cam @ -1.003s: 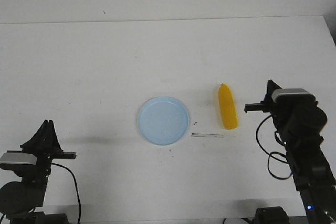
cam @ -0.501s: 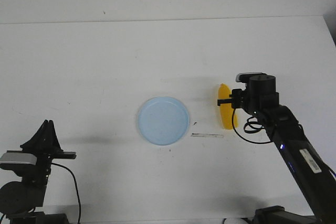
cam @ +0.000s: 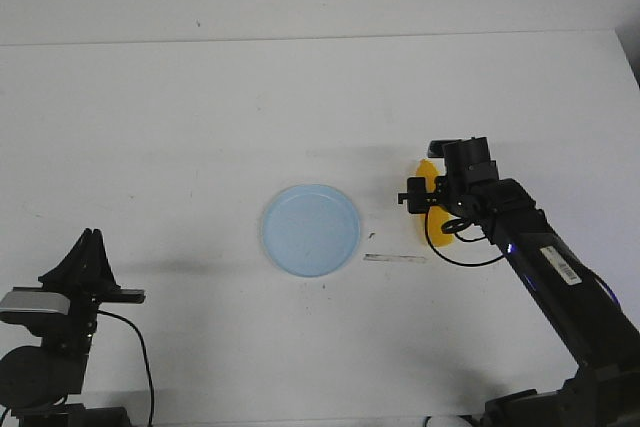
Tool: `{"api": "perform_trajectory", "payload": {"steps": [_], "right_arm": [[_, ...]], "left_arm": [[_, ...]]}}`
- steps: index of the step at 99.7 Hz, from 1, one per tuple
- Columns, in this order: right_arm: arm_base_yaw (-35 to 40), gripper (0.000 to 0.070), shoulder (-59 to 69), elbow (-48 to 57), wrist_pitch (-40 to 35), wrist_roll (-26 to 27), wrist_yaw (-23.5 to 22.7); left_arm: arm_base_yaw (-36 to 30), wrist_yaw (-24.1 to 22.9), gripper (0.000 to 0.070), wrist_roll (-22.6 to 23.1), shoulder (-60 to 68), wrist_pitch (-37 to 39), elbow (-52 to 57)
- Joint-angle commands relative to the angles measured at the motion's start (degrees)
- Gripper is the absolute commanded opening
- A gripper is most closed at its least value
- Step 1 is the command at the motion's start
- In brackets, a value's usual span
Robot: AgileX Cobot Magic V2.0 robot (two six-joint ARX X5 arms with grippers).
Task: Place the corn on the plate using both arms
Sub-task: 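Close the right gripper around the middle of the yellow corn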
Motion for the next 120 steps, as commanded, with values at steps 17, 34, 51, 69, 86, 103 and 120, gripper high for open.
{"api": "perform_trajectory", "payload": {"steps": [17,34,51,69,86,103,120], "right_arm": [[0.28,0.0515,2.67,1.14,-0.28,0.61,0.39],[0.28,0.0515,5.22,1.05,-0.37,0.31,0.48],[0.28,0.0515,7.23,1.05,-0.17,-0.98,3.28],[0.28,0.0515,8.81,1.05,-0.07,-2.16,3.32],[0.31,0.0508,8.92,1.05,0.13,-2.34,3.34],[0.28,0.0314,8.98,1.05,0.09,-2.45,3.34],[0.31,0.0304,8.98,1.05,-0.02,-2.43,3.34]], "left_arm": [[0.04,0.04,0.0055,0.5,-0.04,0.66,0.57],[0.07,0.02,0.0055,0.5,-0.04,0.66,0.57],[0.04,0.02,0.0055,0.5,-0.04,0.66,0.57],[0.04,0.02,0.0055,0.5,-0.04,0.66,0.57],[0.04,0.04,0.0055,0.5,-0.04,0.66,0.57],[0.04,0.04,0.0055,0.5,-0.04,0.68,0.57],[0.07,0.04,0.0055,0.5,-0.04,0.66,0.57]]}}
